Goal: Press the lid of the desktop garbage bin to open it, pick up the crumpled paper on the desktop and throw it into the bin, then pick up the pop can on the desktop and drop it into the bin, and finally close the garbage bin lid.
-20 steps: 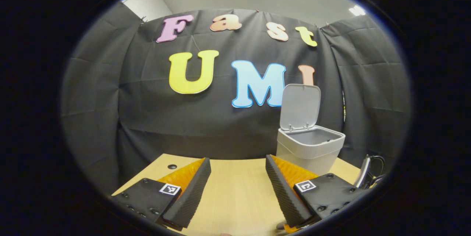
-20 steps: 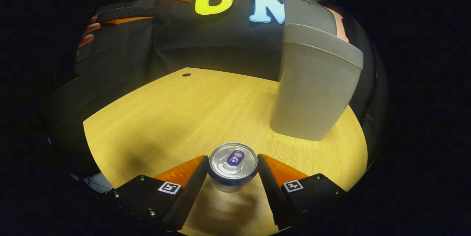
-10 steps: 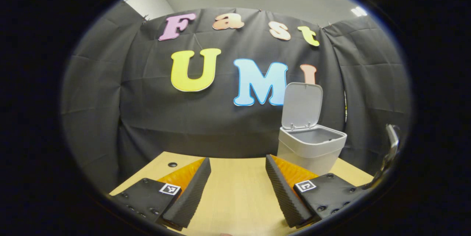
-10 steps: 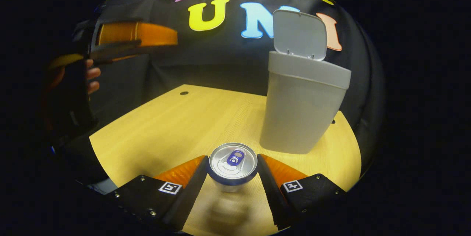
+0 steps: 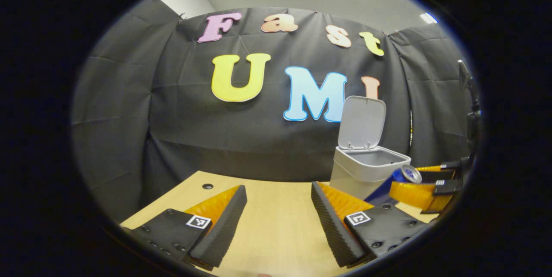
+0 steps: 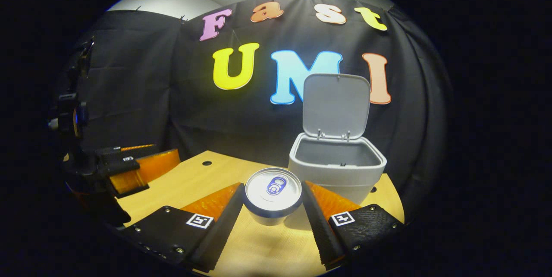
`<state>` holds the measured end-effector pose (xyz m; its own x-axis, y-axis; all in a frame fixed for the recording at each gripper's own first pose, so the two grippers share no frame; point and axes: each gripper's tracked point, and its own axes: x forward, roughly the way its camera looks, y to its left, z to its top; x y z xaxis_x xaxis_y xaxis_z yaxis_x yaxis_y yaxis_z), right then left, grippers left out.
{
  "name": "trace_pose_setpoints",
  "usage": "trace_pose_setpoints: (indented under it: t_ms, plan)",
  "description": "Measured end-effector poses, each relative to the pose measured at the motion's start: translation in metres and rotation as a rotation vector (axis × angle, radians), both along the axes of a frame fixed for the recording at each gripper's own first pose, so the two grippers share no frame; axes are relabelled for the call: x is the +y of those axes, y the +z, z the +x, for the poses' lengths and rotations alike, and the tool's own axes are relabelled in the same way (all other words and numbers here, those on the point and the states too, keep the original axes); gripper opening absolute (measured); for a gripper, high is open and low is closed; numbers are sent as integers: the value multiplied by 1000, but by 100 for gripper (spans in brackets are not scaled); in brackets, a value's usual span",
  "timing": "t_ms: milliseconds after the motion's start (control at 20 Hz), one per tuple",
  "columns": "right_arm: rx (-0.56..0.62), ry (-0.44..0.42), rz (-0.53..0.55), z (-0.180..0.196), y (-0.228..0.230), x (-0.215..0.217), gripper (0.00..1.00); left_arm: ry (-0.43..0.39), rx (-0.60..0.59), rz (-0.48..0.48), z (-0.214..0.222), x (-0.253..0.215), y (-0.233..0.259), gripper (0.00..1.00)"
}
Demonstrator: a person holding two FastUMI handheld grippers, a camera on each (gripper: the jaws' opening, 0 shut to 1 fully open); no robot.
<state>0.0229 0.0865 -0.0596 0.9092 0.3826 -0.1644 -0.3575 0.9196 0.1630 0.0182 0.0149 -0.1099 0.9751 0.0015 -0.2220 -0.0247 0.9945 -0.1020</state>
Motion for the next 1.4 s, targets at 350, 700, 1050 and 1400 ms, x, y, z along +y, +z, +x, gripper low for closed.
trace_pose_setpoints:
  t_ms: [350, 700, 1050, 1400]
  plan:
    - [-257, -118, 3, 45, 69, -36, 84, 27, 15, -6, -11, 3, -6, 100]
    - [-224, -209, -64, 97, 48, -54, 84, 3, -21, -6, -18, -7, 8, 100]
    - [-164, -188, -116, 119, 17, -45, 84, 21, -24, 10, -28, -4, 7, 100]
    - [-143, -193, -136, 116, 7, -42, 93, 33, -21, 17, -33, -4, 7, 100]
